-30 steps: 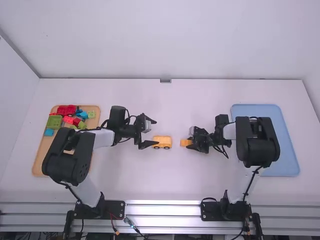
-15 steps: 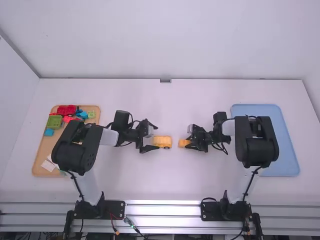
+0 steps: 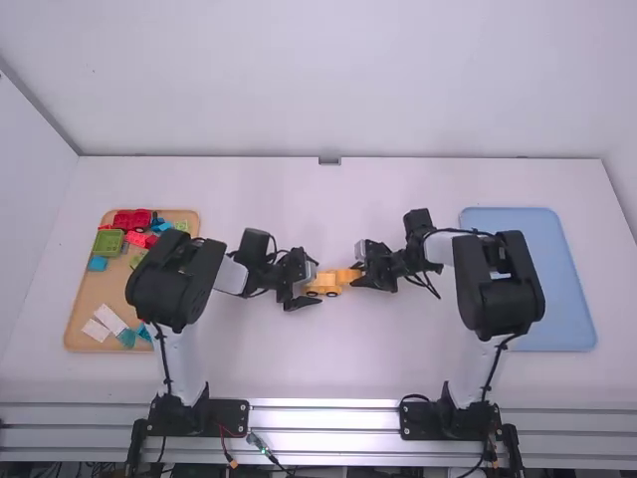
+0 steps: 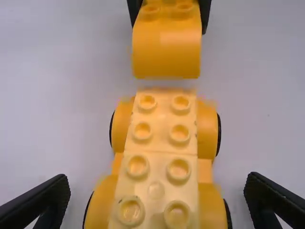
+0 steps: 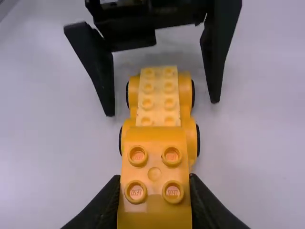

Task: Assemble lego blocks to make yellow taxi

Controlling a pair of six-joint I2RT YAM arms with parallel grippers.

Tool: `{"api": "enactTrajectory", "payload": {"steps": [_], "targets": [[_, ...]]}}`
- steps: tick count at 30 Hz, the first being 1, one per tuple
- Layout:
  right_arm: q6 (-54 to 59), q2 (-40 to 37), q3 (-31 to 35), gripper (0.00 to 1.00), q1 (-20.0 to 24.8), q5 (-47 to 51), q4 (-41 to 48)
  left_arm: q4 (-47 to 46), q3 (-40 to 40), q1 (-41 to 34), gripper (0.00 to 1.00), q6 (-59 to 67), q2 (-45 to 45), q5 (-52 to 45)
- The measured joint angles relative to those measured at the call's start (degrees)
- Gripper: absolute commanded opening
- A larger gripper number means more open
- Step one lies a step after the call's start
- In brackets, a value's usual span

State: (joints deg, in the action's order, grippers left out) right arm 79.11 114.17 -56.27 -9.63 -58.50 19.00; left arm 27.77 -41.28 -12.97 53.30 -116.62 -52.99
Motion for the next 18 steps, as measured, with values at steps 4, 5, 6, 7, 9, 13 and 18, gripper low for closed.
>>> {"api": "enactTrajectory", "payload": {"steps": [4,5,6,7,9,13,18], "targets": [[-2.0,0.0,0.0,0.23,-1.9,-0.5,-2.0,0.1,-1.6,0.0,0.77,-0.3,-1.9,-1.4],[-2.6,0.0,0.0,0.23,-2.5,-0.6,-2.5,0.1,-2.2,0.0,0.72,-0.2,-2.3,-1.6],[-3.1,0.0,0.0,0.23,-3.0,-0.7,-3.1,0.0,-2.6,0.0,0.69,-0.3,-2.5,-1.7],[-3.6,0.0,0.0,0.22,-3.2,-0.8,-3.4,0.0,-2.8,0.0,0.66,-0.3,-2.6,-1.8],[-4.7,0.0,0.0,0.22,-4.1,-1.2,-4.6,0.2,-3.1,0.0,0.62,-0.3,-3.0,-2.1],[-6.8,0.0,0.0,0.22,-5.3,-1.9,-6.8,0.2,-3.1,0.0,0.56,-0.1,-3.1,-2.3],[-11.5,0.0,0.0,0.2,-7.0,-1.8,-11.8,0.4,-3.1,0.0,0.57,-0.1,-3.1,-2.3]]}}
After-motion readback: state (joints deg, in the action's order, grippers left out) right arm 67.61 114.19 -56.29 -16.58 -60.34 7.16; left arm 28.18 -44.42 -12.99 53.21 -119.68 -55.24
